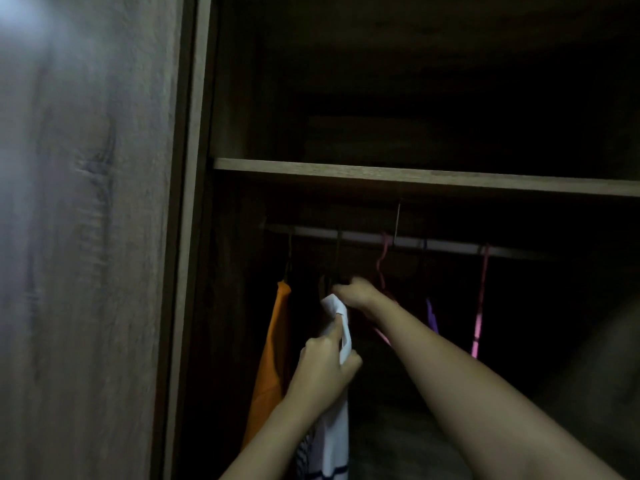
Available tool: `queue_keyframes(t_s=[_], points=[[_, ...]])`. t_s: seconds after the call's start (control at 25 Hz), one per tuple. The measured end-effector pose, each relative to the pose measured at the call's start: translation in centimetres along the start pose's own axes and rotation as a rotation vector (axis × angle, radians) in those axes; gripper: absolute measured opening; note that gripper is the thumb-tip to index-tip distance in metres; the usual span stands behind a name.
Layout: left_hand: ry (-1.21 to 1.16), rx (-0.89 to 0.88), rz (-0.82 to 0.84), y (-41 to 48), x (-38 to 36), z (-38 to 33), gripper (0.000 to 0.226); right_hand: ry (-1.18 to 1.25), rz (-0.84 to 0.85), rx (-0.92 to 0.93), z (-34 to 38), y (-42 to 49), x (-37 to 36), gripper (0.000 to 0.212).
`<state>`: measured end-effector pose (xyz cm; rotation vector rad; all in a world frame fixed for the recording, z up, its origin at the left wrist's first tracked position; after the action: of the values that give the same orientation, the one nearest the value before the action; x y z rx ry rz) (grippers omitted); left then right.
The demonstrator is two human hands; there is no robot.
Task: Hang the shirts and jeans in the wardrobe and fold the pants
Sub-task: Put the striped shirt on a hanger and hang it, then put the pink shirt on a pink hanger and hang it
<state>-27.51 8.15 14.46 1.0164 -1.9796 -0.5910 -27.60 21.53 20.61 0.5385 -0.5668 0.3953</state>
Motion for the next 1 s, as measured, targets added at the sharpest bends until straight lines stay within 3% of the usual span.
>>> queue_keyframes(t_s=[0.12,0.24,0.32,0.4,0.52,0.72,0.88,1.0], points=[[-0.009,-0.009,0.014,-1.1,0.0,-0.8,0.07,-0.153,-0.018,0.067,0.2,-0.4,0.6,0.031],[-0.027,-0.054,-0.022,-2.0,2.0,-2.0,0.067,-0.35,-0.246,0.229,2.8,-2.5,2.9,0.031],[-0.045,-0.054,-0.082,-3.3,5.1,-2.0,0.058,-0.282,-0.414,0.411,5.4,-5.3,3.9,0.03],[-0.045,-0.047,-0.191,-5.4,9.0,-0.9,0.051,-0.163,-0.467,0.592,7.4,-9.0,2.8,0.029],[0.035,-0.017,-0.386,-9.9,15.4,3.2,0.041,-0.057,-0.382,0.723,9.6,-15.0,-2.5,0.022],[0.284,0.18,-0.377,-20.6,24.3,12.7,0.043,0.044,-0.159,0.686,11.8,-24.5,-15.8,0.019],[0.526,0.297,-0.249,-30.2,31.8,20.1,0.057,0.127,0.08,0.662,14.0,-32.0,-26.2,0.018],[0.834,0.328,-0.031,-36.7,36.1,26.0,0.053,0.145,0.232,0.665,14.2,-37.2,-33.0,0.016]])
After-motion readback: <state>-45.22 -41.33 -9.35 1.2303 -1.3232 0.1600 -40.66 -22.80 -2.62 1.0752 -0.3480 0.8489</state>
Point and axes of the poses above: each hand's wrist, its own y-axis towards the middle knuckle, its own x-axis out of the back of the hand, z = x × y, the point moved 8 cm from there along y, towards the middle knuckle, and after that the axes turned 11 degrees about -z, right-handed, at the moved point
